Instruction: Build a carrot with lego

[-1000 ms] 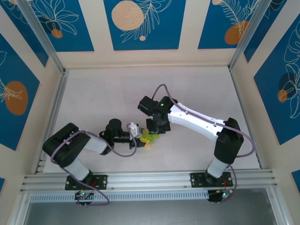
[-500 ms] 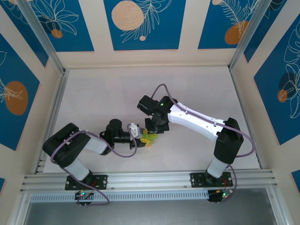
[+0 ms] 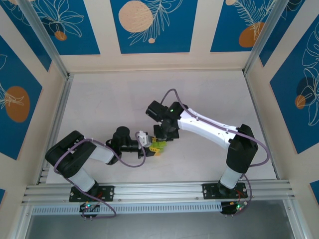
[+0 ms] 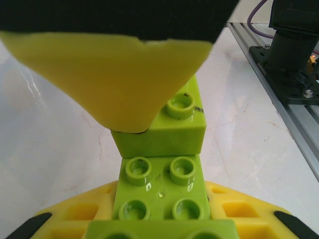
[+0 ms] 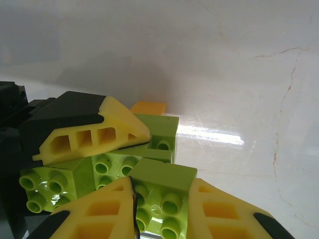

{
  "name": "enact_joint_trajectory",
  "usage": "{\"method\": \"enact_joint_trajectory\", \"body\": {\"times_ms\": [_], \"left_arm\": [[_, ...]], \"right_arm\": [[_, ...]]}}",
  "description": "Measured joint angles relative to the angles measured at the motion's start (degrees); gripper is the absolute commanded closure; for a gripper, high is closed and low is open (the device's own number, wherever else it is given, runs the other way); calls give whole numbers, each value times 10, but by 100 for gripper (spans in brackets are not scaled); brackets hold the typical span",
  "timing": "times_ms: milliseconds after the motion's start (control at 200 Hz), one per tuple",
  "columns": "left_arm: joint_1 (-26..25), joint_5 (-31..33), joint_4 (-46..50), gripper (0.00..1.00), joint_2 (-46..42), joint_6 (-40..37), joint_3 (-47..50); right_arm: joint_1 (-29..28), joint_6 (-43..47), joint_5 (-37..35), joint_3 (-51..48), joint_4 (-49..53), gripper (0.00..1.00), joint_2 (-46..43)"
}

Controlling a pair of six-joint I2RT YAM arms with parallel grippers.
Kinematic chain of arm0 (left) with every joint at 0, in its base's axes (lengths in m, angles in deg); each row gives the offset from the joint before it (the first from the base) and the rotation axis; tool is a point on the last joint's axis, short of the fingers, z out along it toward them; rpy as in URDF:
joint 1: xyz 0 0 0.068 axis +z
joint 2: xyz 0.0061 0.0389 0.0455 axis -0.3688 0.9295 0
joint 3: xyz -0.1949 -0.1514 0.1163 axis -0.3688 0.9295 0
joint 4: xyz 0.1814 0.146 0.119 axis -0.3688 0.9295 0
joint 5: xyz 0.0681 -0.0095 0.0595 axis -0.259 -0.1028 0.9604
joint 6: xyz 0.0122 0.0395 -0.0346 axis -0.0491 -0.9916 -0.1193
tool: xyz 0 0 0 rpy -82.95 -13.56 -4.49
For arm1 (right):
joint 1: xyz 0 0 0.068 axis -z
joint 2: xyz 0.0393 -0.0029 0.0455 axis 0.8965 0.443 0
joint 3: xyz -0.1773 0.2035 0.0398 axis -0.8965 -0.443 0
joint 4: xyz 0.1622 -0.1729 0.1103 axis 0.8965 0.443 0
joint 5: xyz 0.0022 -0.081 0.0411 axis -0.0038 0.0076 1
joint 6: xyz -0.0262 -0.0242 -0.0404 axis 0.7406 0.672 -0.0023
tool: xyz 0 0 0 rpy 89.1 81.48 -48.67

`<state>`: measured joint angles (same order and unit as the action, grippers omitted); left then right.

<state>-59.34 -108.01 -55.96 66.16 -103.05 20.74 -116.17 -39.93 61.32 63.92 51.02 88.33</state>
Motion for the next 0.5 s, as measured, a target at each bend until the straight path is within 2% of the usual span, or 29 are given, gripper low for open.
{"method": "enact_joint_trajectory", "body": {"times_ms": [500], "left_arm": [[-1,1,1,77,0,0,0]], "right_arm": [[12,-5,16,-39,-34,77,-23]]}}
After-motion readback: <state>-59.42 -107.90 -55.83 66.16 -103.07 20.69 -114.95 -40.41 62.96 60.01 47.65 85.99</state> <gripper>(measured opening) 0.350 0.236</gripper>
